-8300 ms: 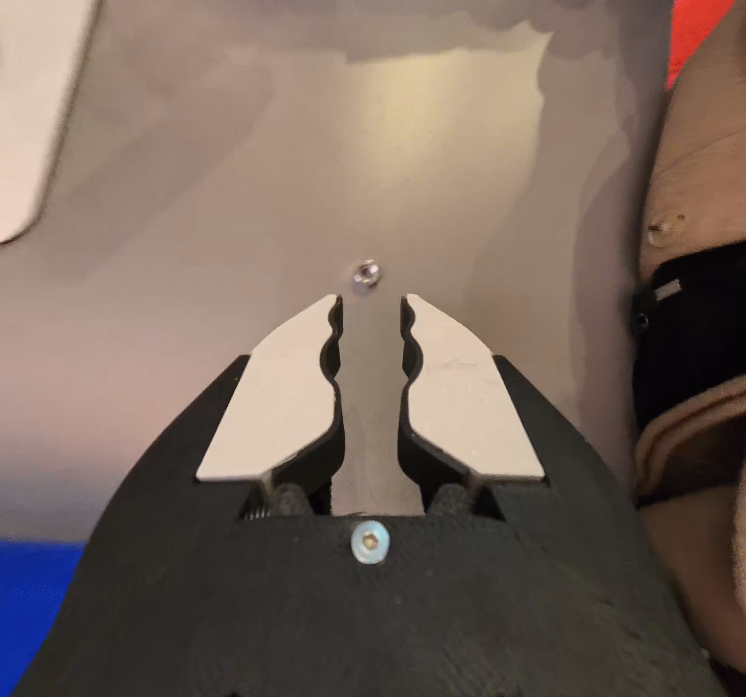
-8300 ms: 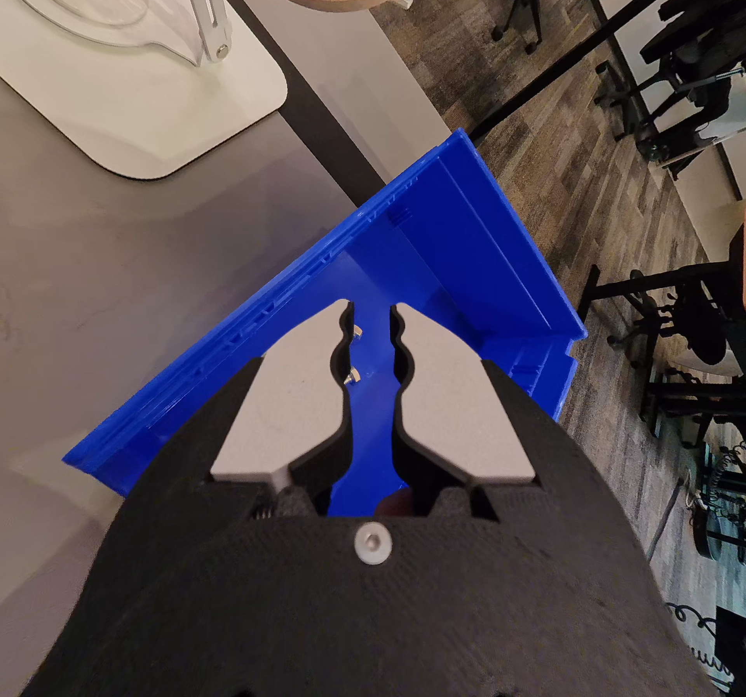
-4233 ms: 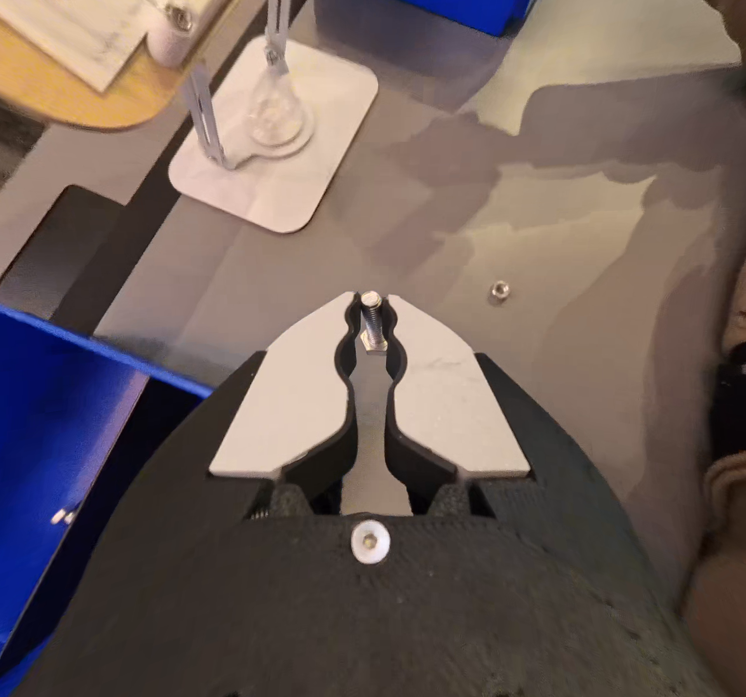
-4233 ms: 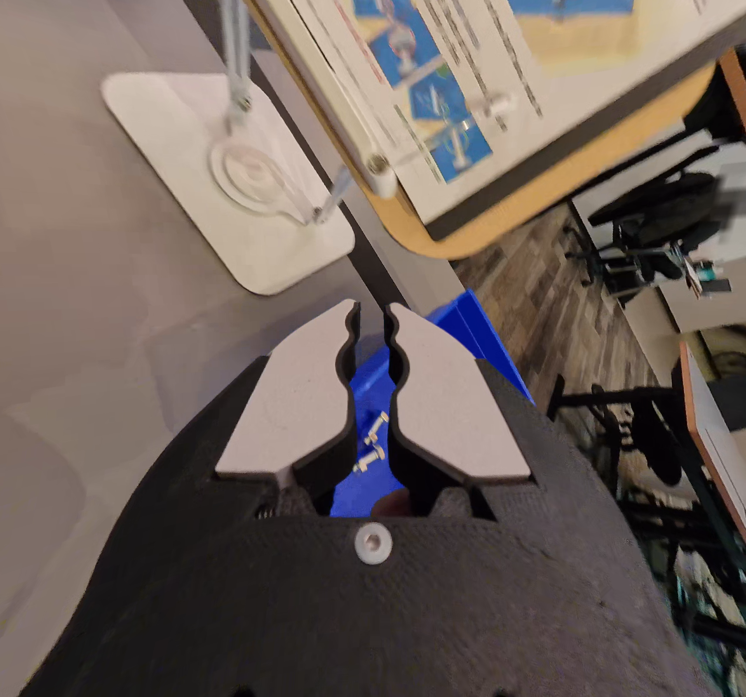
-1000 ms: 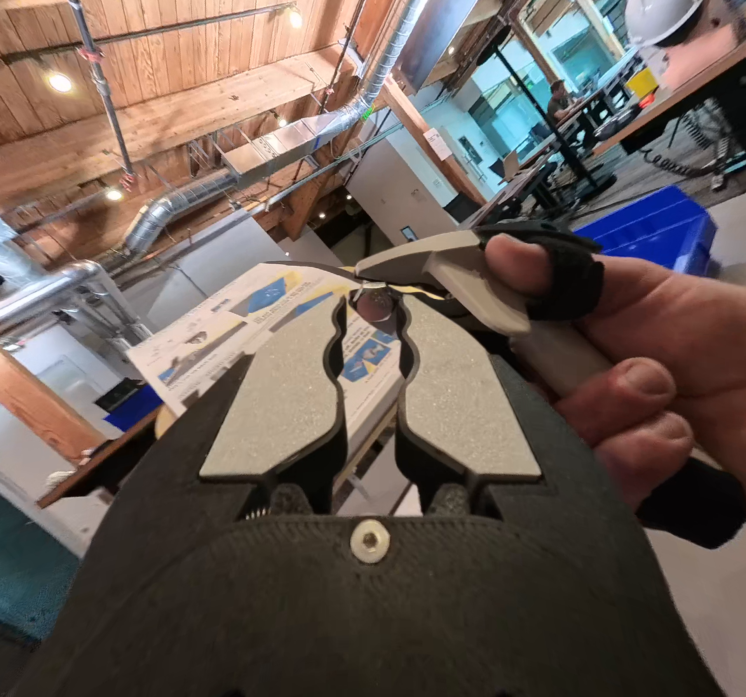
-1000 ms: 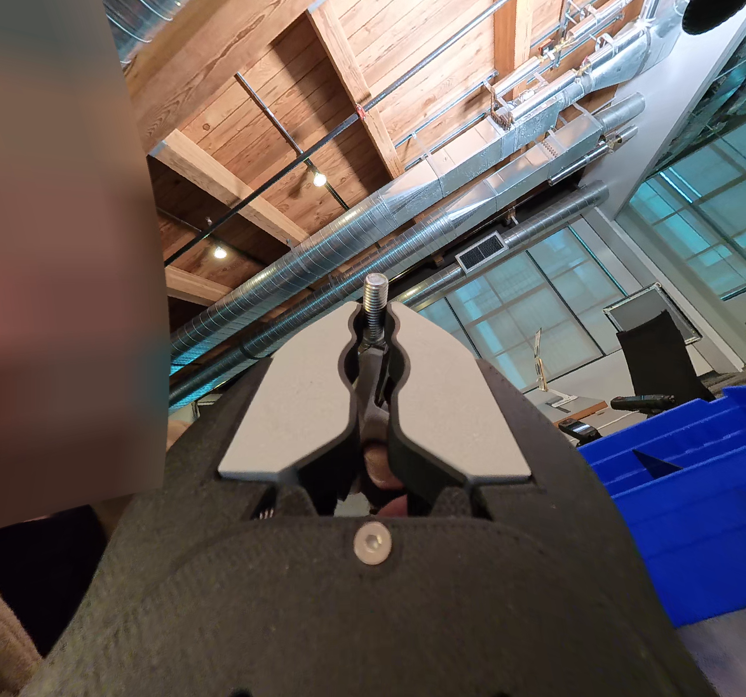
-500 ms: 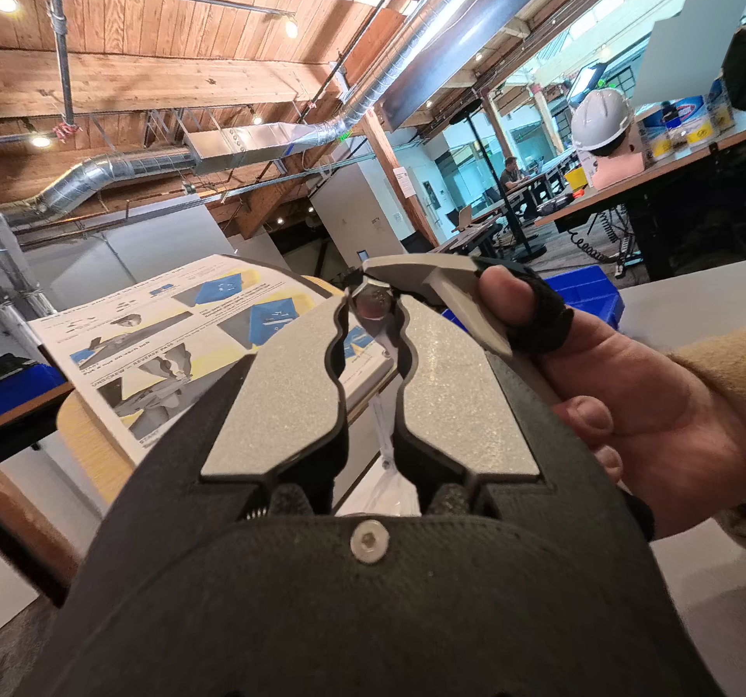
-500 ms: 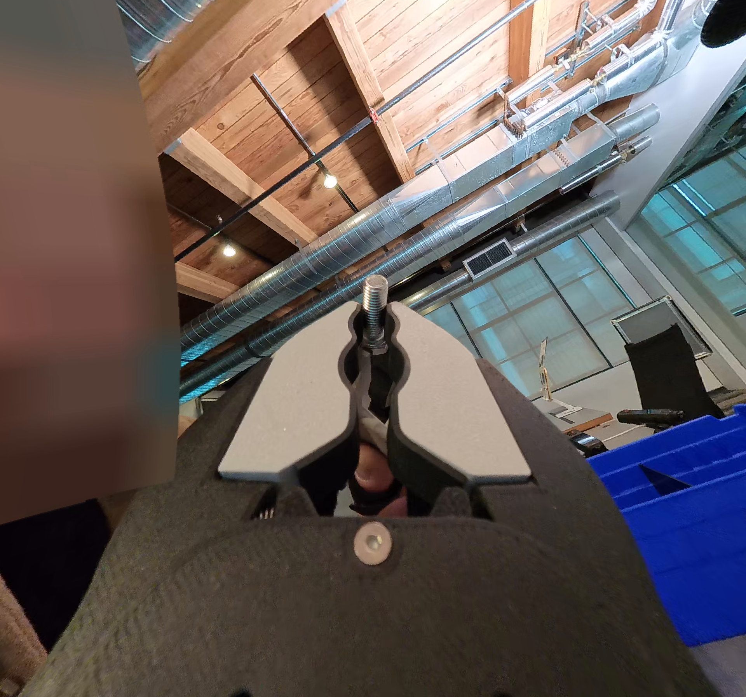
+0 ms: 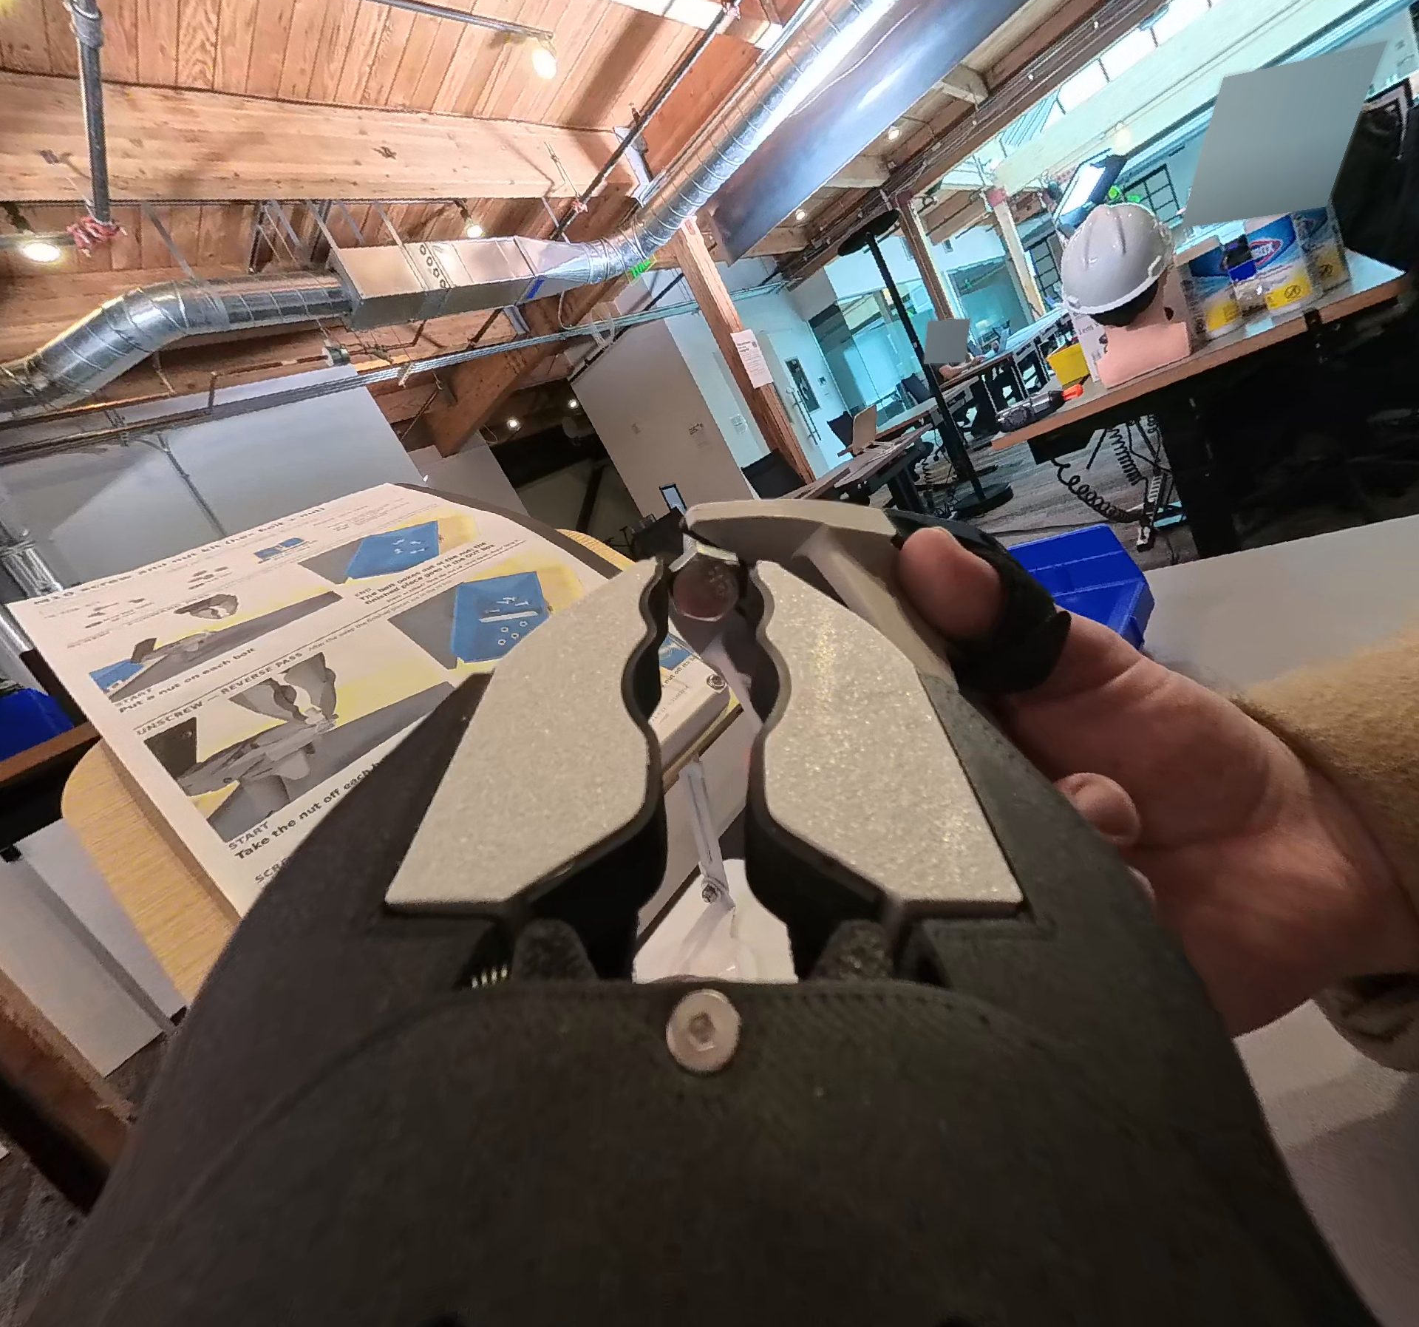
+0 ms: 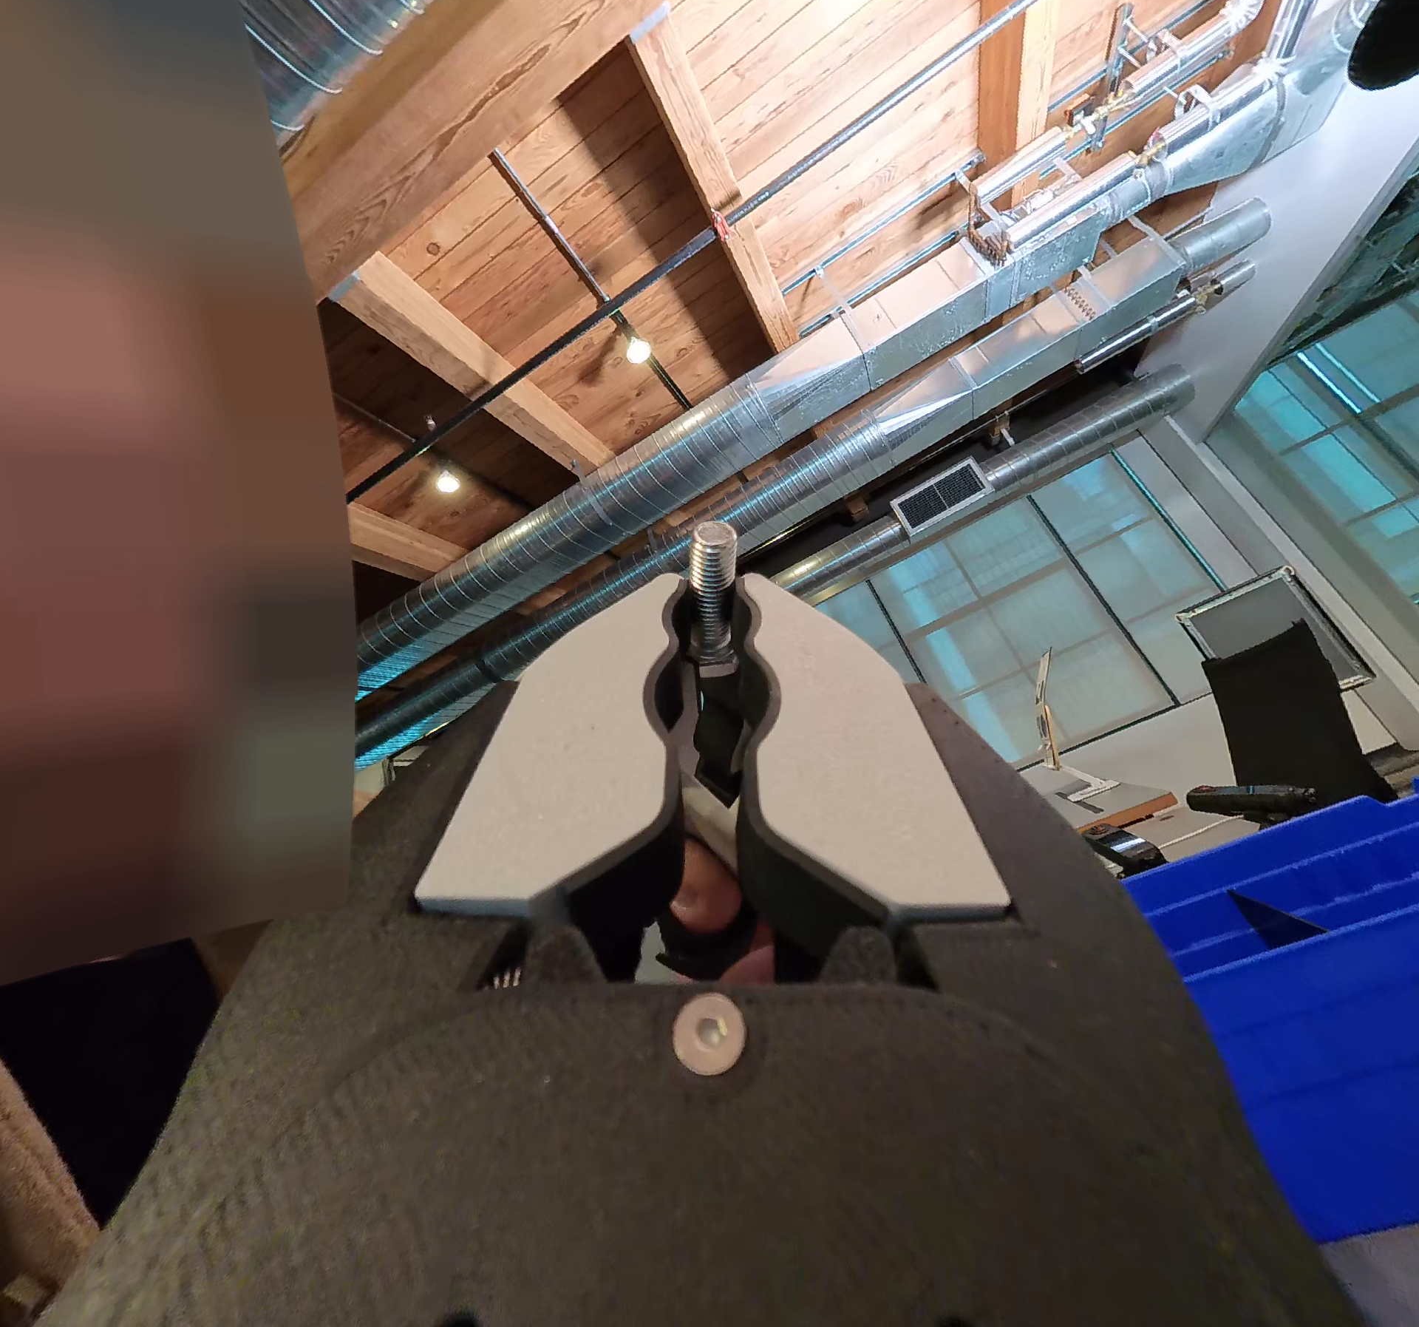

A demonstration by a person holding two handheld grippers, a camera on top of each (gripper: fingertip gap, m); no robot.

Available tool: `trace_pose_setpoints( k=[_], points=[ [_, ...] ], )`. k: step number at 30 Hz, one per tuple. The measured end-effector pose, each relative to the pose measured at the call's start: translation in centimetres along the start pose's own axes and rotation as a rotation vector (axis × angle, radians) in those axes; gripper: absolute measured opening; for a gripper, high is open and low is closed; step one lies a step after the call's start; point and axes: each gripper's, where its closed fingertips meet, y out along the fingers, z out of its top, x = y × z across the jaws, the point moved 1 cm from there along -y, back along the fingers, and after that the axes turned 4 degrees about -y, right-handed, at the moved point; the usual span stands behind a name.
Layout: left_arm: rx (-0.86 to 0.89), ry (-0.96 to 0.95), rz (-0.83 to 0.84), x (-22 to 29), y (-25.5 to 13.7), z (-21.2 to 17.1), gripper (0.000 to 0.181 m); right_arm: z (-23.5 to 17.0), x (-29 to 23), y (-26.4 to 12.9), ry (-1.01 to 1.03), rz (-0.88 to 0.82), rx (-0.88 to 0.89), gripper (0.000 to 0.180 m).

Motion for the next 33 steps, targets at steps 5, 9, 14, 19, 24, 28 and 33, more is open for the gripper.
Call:
trace_pose_setpoints(
  k=[5, 9, 14, 19, 24, 28, 33],
  points=[
    [-0.015, -0.005, -0.024, 0.0, 0.0, 0.0, 0.017, 0.0, -0.1, 0.0, -0.009, 0.008, -0.003, 0.009],
    [-0.018, 0.000, -0.053, 0.2, -0.1, 0.1, 0.017, 0.0, -0.2, -0.1, -0.025, 0.020, -0.009, 0.009],
    [-0.017, -0.025, -0.100, 0.2, -0.2, 0.1, 0.017, -0.1, -0.2, -0.2, -0.040, 0.025, -0.017, 0.010],
    [-0.016, -0.023, -0.121, 0.3, -0.3, 0.2, 0.017, 0.0, -0.4, -0.2, -0.044, 0.034, -0.019, 0.010],
    [-0.013, -0.012, -0.128, 0.2, -0.5, 0.5, 0.016, 0.3, -0.2, -0.3, -0.050, 0.027, -0.017, 0.017],
    [-0.008, -0.001, -0.168, -0.4, -1.0, 1.1, 0.016, 1.0, 0.2, -0.5, -0.118, -0.006, -0.059, 0.026],
    [-0.005, -0.011, -0.220, -1.9, -2.1, 1.7, 0.017, 2.6, 0.7, -0.9, -0.263, -0.059, -0.168, 0.025]
  ],
)
